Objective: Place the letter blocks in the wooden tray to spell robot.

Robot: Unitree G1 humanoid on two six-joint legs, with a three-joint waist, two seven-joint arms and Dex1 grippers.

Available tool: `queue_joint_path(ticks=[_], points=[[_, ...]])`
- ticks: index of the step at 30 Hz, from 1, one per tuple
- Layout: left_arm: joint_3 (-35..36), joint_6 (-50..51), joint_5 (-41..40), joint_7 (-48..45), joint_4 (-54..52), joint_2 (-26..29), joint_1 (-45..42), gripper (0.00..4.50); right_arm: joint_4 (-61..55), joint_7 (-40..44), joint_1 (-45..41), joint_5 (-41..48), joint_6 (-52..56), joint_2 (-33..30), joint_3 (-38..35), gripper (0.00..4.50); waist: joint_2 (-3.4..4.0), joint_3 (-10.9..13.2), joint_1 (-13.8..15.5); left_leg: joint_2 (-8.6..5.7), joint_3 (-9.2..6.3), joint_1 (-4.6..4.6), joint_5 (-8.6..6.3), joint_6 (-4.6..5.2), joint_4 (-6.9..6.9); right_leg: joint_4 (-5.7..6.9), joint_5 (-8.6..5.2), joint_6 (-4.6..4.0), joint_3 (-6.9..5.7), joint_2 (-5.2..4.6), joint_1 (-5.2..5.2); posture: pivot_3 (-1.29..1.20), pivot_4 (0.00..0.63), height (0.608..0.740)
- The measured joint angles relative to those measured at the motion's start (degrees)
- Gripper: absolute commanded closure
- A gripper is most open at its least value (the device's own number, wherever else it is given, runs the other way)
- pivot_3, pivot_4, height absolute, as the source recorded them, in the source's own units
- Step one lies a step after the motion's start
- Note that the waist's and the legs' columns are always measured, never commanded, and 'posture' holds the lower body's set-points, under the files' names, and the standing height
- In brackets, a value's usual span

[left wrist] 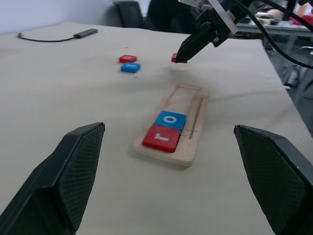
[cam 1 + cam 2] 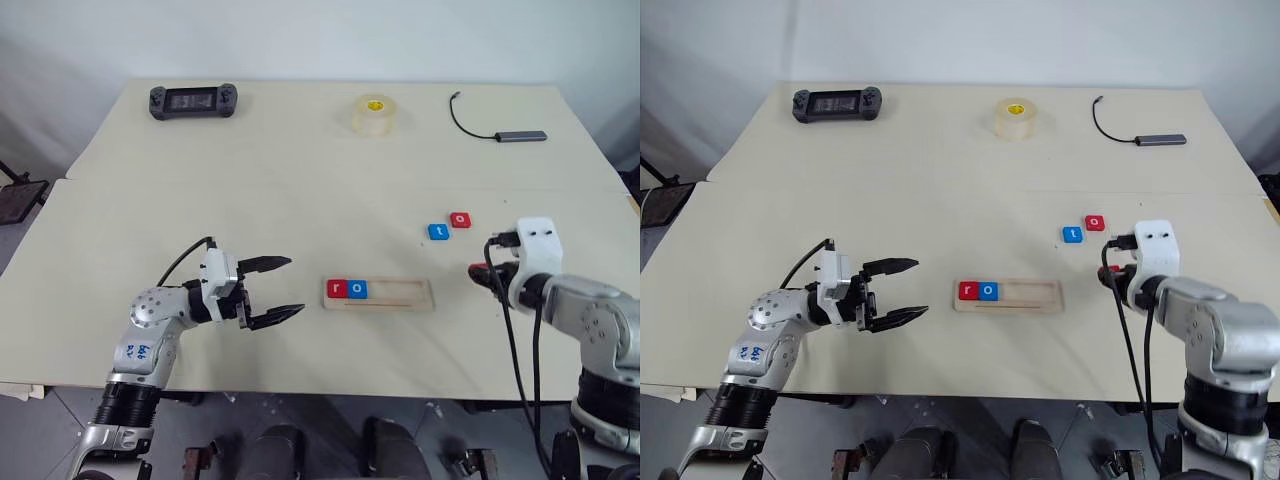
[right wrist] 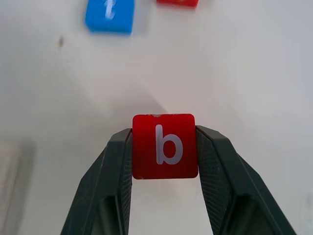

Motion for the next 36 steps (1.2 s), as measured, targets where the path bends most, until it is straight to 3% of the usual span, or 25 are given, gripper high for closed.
queue_joint_path(ticks=[2,10,15,17,21,28,36], points=[[-0.5,-0.7,0.2,-1.0,0.5,0.0,-0.4,0.0,-2.7,-0.7,1.3,-0.1,2.3,2.0,-0.8,3.04,0.0,0.0,0.0,-0.01,0.02,0.0,0.0,0.0,0.0,0.03,0.0,0.0,0.05,0.0,-0.03,0.0,0.15,0.74],[-0.9,-1.8,0.3,-2.2,2.1,-0.4,-2.3,0.0,-7.3,-1.0,5.2,-1.0,2.0,3.6,-0.6,0.43,0.01,0.0,0.0,-0.07,0.02,0.0,0.01,0.03,0.0,0.05,0.01,0.02,0.11,-0.01,-0.04,0.0,0.15,0.74],[-0.8,-1.2,0.3,-2.0,1.3,0.2,-1.8,0.0,-2.8,12.8,6.1,2.2,-9.7,-13.8,0.9,0.43,0.05,0.0,0.0,-0.07,0.03,0.0,-0.01,0.09,-0.03,-0.04,0.01,0.02,0.07,0.01,-0.02,0.0,0.15,0.74],[-0.8,-1.1,0.3,-1.8,-0.2,0.3,-0.9,0.0,2.1,23.4,9.6,2.9,-20.8,-21.6,3.6,0.43,0.04,0.0,0.1,-0.06,0.06,0.0,-0.04,0.13,-0.04,-0.13,0.01,0.03,0.04,0.01,0.06,0.0,0.15,0.74],[-0.8,-0.9,0.3,-1.3,-1.0,0.4,-0.4,0.0,12.2,45.0,14.1,0.9,-46.8,-30.5,9.1,0.43,0.01,0.1,0.0,-0.05,0.12,0.06,-0.04,0.18,0.0,-0.27,0.07,0.14,0.02,0.01,0.19,0.0,0.15,0.74],[-0.7,0.6,0.3,-0.4,-2.8,0.5,0.3,0.0,37.1,62.0,1.4,-8.8,-77.1,-32.4,21.5,0.43,-0.07,0.1,-1.2,0.01,0.12,0.18,-0.03,0.16,0.04,-0.31,0.11,0.2,0.03,0.0,0.28,0.0,0.15,0.74],[-0.7,1.5,0.3,0.1,-3.7,0.7,0.8,0.0,51.4,68.1,-6.8,-14.3,-86.5,-29.4,28.4,0.43,-0.06,0.1,-1.1,0.01,0.02,0.13,-0.03,0.12,0.05,-0.42,0.1,0.2,-0.08,-0.04,0.31,0.0,0.15,0.74]])
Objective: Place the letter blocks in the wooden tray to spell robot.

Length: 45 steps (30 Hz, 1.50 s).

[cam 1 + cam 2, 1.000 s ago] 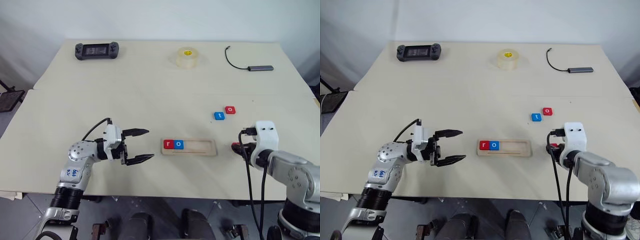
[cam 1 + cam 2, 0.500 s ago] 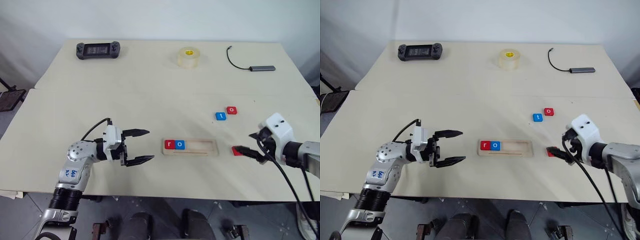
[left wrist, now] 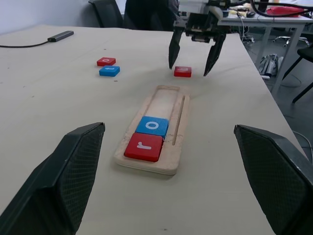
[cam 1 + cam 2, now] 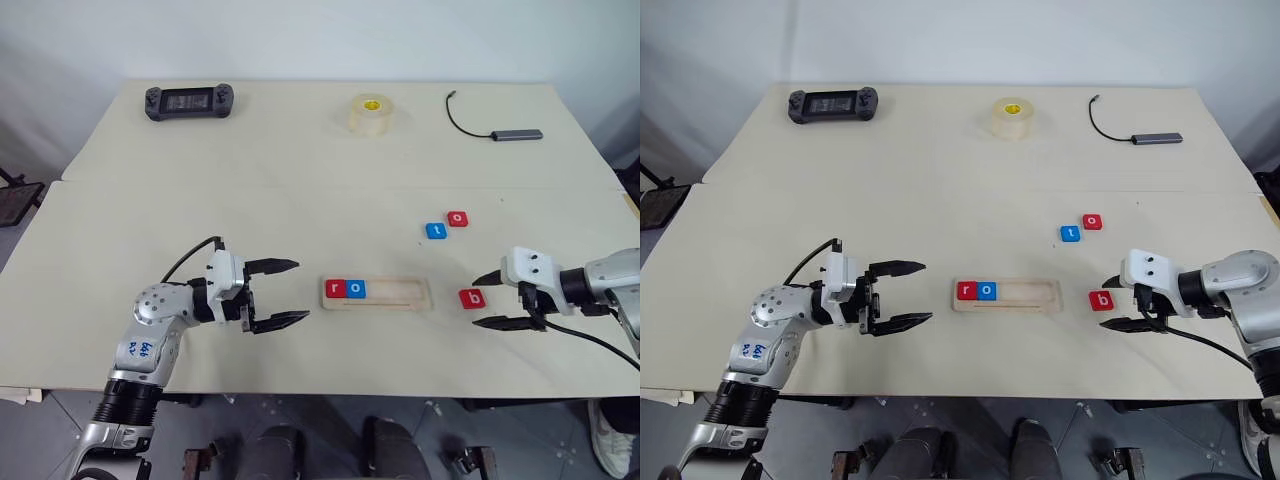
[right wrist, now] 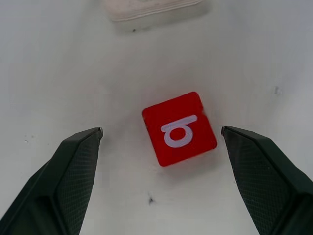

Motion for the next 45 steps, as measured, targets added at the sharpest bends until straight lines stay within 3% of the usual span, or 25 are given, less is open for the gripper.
queue_joint_path(ticks=[2,4,11,16,23,28,33,45], points=[[0.0,0.0,0.0,0.0,-0.7,0.0,0.4,0.0,1.1,0.1,-1.2,-0.4,-0.7,0.8,0.2,0.43,0.0,0.0,0.0,0.01,0.0,0.0,0.0,-0.02,0.0,0.0,0.0,0.0,0.0,0.01,0.0,0.0,0.15,0.74],[0.0,0.0,0.0,0.1,-0.9,0.0,0.7,0.0,1.4,0.3,-1.7,-0.6,-0.7,1.4,0.4,0.81,0.0,0.0,0.0,0.02,-0.01,0.0,-0.01,-0.05,0.0,0.0,0.0,0.0,-0.01,0.01,-0.01,0.0,0.15,0.74],[0.0,-0.2,-0.3,-0.6,-0.8,0.0,0.7,0.0,2.5,1.4,-2.4,-1.0,-0.7,1.7,0.4,3.03,0.0,0.0,0.0,0.01,-0.01,0.0,-0.01,-0.05,0.02,0.0,0.0,0.0,-0.01,0.0,0.01,0.0,0.15,0.74],[0.3,-0.3,-0.7,-1.7,-0.8,-0.1,0.4,0.0,2.4,3.0,-3.0,-1.0,0.2,2.1,0.5,3.04,0.01,0.0,0.0,0.02,-0.01,0.0,-0.01,-0.05,0.02,0.01,0.0,0.0,-0.01,0.01,0.0,0.0,0.15,0.74],[2.1,-0.7,-3.2,-2.9,-2.4,-0.3,2.4,0.0,-8.6,5.7,-8.1,0.7,7.6,3.0,3.3,3.04,0.04,0.0,-0.3,0.07,0.0,0.0,-0.05,-0.12,0.01,0.02,-0.01,-0.01,0.01,0.02,-0.06,0.0,0.15,0.74],[1.7,-0.4,-3.2,-2.6,-3.9,-0.2,3.2,0.0,-15.7,4.0,-15.1,1.0,17.4,10.4,7.7,3.04,0.03,0.0,-0.1,0.1,-0.04,0.0,-0.05,-0.14,0.05,0.04,-0.01,-0.03,-0.01,0.03,-0.05,0.0,0.15,0.74],[1.8,0.1,-2.9,-0.6,-3.9,-0.4,3.3,0.0,-14.6,-0.6,-17.0,-2.8,20.1,16.3,12.7,3.04,0.03,0.0,0.7,-0.07,-0.13,-0.12,-0.05,-0.12,0.05,0.06,-0.01,-0.03,-0.08,-0.04,-0.12,0.0,0.15,0.74],[1.8,0.5,-2.5,0.7,-5.4,-0.3,4.6,0.0,-12.7,-2.6,-16.7,-5.7,19.4,17.4,13.7,3.04,0.03,0.0,-0.1,-0.03,-0.12,-0.15,-0.05,-0.11,0.03,0.07,-0.01,-0.03,-0.12,0.0,-0.16,0.0,0.15,0.74]])
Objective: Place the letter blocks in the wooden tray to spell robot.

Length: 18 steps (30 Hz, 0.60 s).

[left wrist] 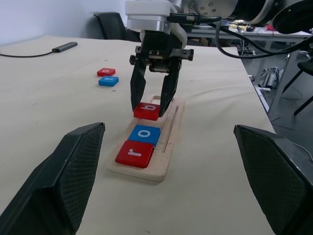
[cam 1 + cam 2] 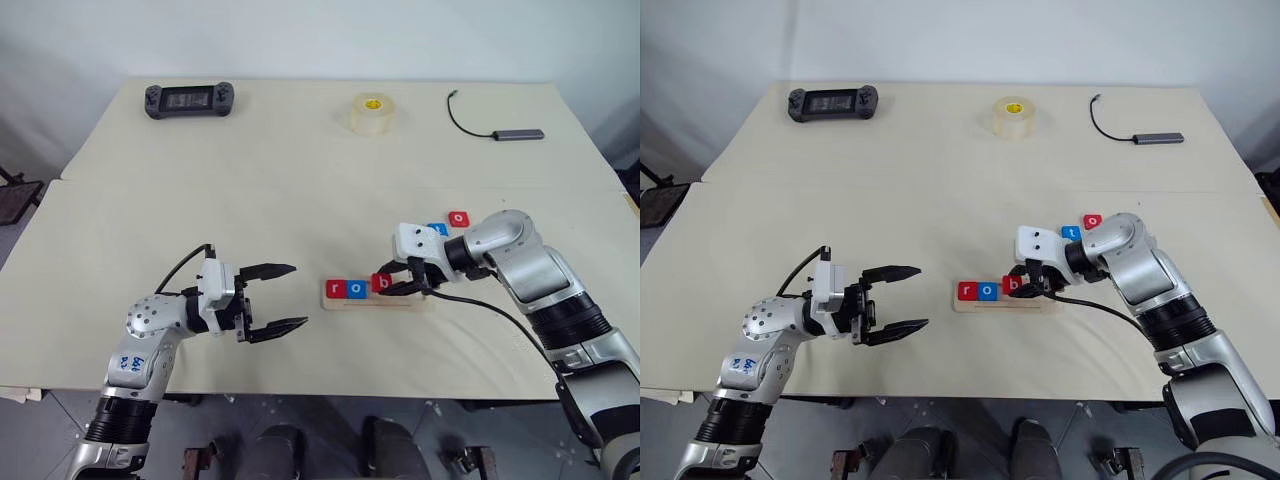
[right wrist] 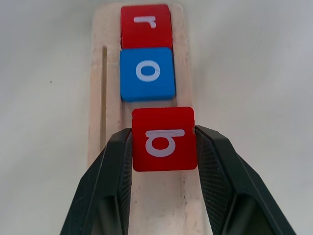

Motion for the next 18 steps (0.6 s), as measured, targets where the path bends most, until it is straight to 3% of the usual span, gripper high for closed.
queue_joint_path(ticks=[3,12,18], points=[[0.0,0.0,0.2,0.0,0.0,0.0,0.0,0.0,-0.8,0.3,0.4,0.0,1.5,0.0,0.0,3.04,0.0,0.0,-0.1,0.02,0.0,0.0,0.0,0.0,0.0,0.0,0.0,0.0,0.0,0.01,-0.01,0.0,0.15,0.74],[-0.2,-0.1,0.4,0.1,0.0,-0.2,0.0,0.0,-2.7,0.4,0.8,1.0,5.7,0.9,0.2,0.03,0.0,0.0,-0.1,0.01,0.0,0.0,0.0,0.0,0.01,0.01,0.0,0.0,0.0,0.0,0.0,0.0,0.15,0.74],[-0.4,-0.2,0.4,0.2,0.0,-0.3,0.0,0.0,-5.4,-0.4,1.0,3.8,6.1,-0.3,-3.1,0.03,0.0,0.0,0.0,0.01,0.0,0.0,0.0,0.0,0.01,0.0,0.0,0.0,0.0,0.0,0.0,0.0,0.15,0.74]])
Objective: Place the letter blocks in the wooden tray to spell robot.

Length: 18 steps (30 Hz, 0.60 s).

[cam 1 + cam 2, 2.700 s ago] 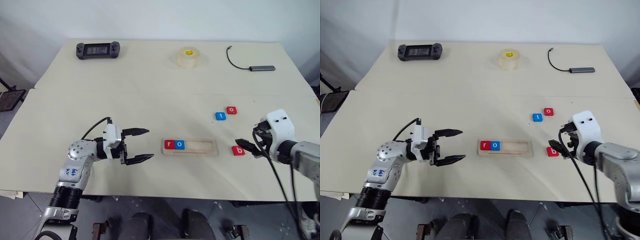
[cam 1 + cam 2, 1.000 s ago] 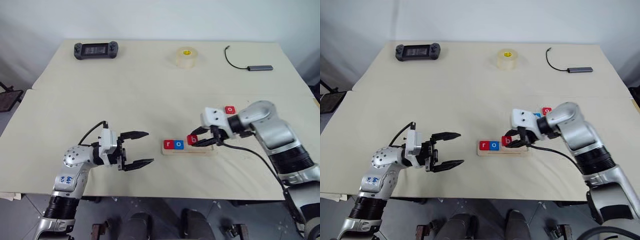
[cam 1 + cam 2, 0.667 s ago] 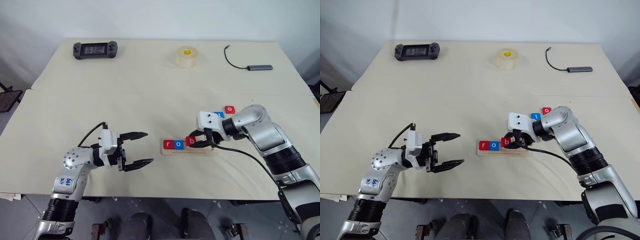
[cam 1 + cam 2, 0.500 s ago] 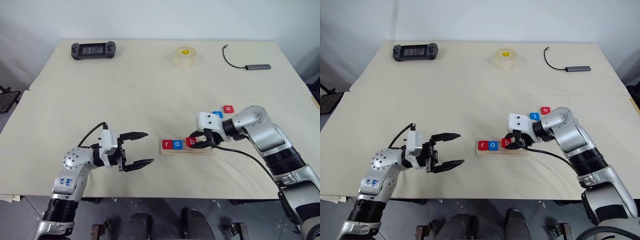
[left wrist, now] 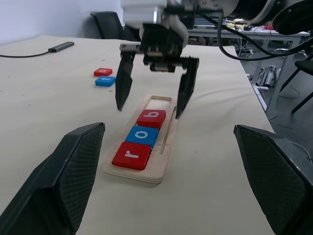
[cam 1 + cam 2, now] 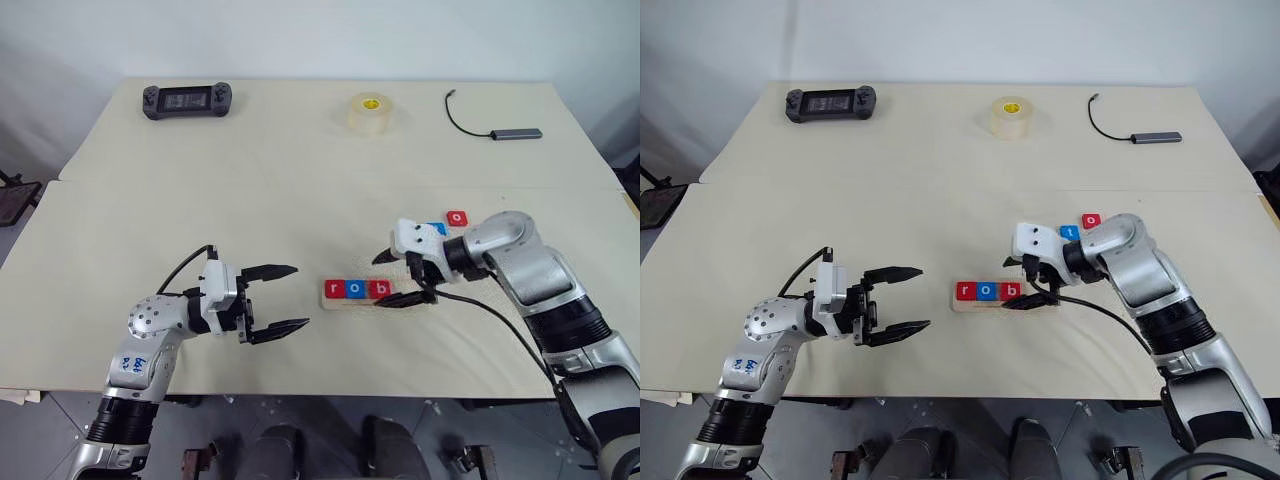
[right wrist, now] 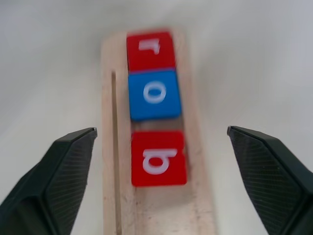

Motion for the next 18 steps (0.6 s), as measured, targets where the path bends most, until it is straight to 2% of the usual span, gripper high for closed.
queue_joint_path(ticks=[3,9,13,14,18], points=[[0.0,-0.1,0.0,0.0,0.0,0.1,0.0,0.0,-0.8,0.4,2.2,0.7,-0.5,-3.1,-1.8,0.63,-0.01,0.0,0.3,-0.03,-0.03,0.0,0.0,0.0,0.0,-0.04,0.0,0.0,-0.02,-0.02,0.05,0.0,0.15,0.74],[0.0,-0.3,0.1,-0.1,0.1,0.3,-0.2,0.0,-1.1,0.9,6.5,0.6,-1.3,-7.1,-2.0,2.72,0.0,0.0,0.0,0.01,0.01,0.0,0.0,0.0,-0.01,-0.04,0.0,0.0,-0.01,0.01,0.03,0.0,0.15,0.74],[0.0,-0.2,0.1,-0.3,0.3,0.4,-0.3,0.0,-1.0,-1.3,6.6,0.2,-1.2,-5.4,-1.7,4.24,0.0,0.0,-0.2,0.05,0.06,0.03,0.0,-0.01,0.0,0.0,0.0,0.0,0.03,0.03,0.01,0.0,0.15,0.74],[0.0,-0.1,0.1,-0.3,0.3,0.4,-0.3,0.0,-1.0,-1.3,6.6,0.1,-1.1,-5.2,-1.5,4.47,0.0,0.0,-0.1,0.05,0.06,0.03,0.0,-0.01,0.0,0.01,0.0,0.0,0.03,0.02,0.01,0.0,0.15,0.74],[0.0,0.2,0.1,-0.3,0.3,0.6,0.0,0.0,-0.7,-1.8,5.8,0.0,-0.7,-3.5,-0.9,4.47,0.0,0.0,0.0,0.02,0.04,0.03,0.0,-0.01,0.02,0.0,0.0,0.0,0.03,0.0,0.03,0.0,0.15,0.74]])
